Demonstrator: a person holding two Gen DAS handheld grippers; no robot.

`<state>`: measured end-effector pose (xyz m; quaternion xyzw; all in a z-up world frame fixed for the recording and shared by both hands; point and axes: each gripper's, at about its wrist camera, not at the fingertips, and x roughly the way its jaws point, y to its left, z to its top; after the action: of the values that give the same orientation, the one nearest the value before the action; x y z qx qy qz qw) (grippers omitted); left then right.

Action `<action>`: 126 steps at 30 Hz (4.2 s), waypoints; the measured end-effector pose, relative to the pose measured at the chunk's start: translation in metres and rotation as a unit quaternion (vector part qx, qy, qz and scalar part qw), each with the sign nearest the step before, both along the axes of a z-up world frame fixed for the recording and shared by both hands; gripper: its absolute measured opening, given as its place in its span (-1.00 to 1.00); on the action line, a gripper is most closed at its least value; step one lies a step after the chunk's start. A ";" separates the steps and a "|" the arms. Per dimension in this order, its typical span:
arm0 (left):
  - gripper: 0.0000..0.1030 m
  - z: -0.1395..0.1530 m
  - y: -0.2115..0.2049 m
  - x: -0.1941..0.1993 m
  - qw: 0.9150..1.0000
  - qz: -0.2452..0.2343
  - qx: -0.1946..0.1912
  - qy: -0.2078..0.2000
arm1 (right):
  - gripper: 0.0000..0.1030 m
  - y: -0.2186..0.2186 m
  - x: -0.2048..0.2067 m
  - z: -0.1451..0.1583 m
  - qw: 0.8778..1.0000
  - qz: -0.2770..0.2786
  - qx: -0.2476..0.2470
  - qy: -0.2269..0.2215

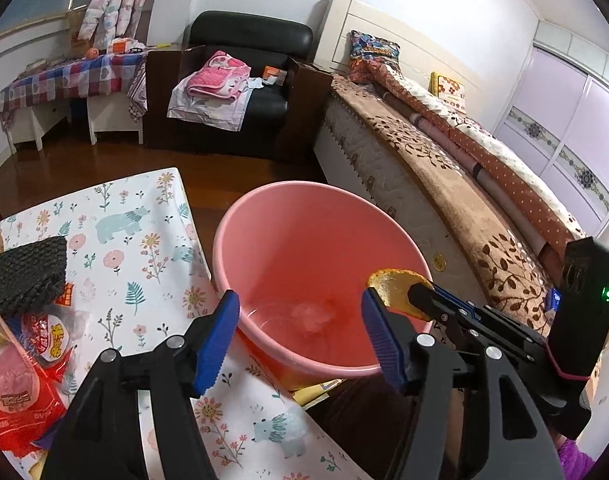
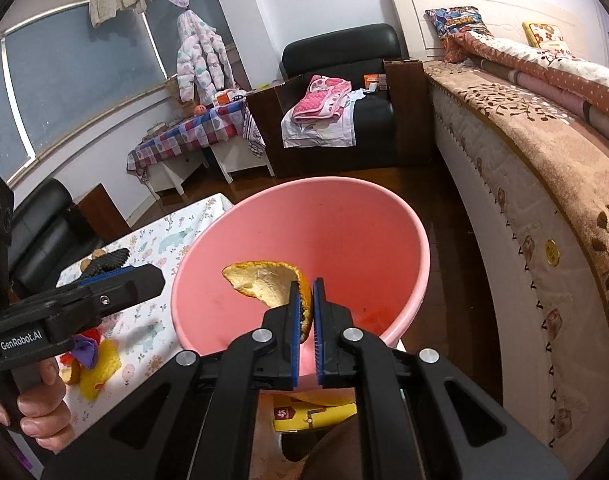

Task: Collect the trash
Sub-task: 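Carry the bag and chip to the pink bucket and release both, then move both tools back over the trash pile, then grasp the pink-blue cloth with the left gripper while the right gripper grasps the red bag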

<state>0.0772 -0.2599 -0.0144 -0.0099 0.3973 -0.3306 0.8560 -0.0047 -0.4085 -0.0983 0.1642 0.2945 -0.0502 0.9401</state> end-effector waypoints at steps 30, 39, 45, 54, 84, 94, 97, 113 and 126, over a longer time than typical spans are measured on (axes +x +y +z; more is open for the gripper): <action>0.21 0.037 0.069 -0.031 0.996 0.067 -0.006 -0.055 | -0.43 0.046 -0.013 0.025 0.999 0.033 -0.018 -0.021; 0.21 0.048 0.112 -0.044 0.992 0.099 -0.010 -0.075 | -0.43 0.074 -0.017 0.039 0.997 0.063 -0.023 -0.034; 0.21 0.050 0.147 -0.050 0.988 0.132 -0.007 -0.081 | -0.43 0.099 -0.017 0.043 0.995 0.088 -0.025 -0.044; 0.21 0.045 0.213 -0.065 0.977 0.195 0.007 -0.091 | -0.43 0.127 -0.015 0.042 0.992 0.118 -0.024 -0.039; 0.14 -0.018 0.282 -0.019 0.957 0.280 0.064 -0.035 | -0.43 0.175 -0.005 0.032 0.980 0.201 -0.010 -0.008; -0.38 -0.041 0.282 0.005 0.967 0.248 0.056 0.006 | -0.16 0.210 0.018 0.027 0.963 0.266 0.036 0.028; -0.62 -0.042 0.285 0.005 0.969 0.242 0.050 0.009 | -0.15 0.210 0.032 0.019 0.962 0.263 0.052 0.048; -0.72 -0.044 0.298 0.002 0.971 0.235 0.026 0.024 | -0.15 0.219 0.090 -0.022 0.947 0.252 0.139 0.144; -0.72 -0.030 0.301 0.002 0.971 0.237 0.024 0.021 | -0.77 0.238 0.092 -0.013 0.947 0.279 0.100 0.127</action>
<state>0.0794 0.0407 -0.0446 -0.0900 0.4094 -0.1083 0.9014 0.0869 -0.1704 -0.1115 0.1610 0.4487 0.2237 0.8502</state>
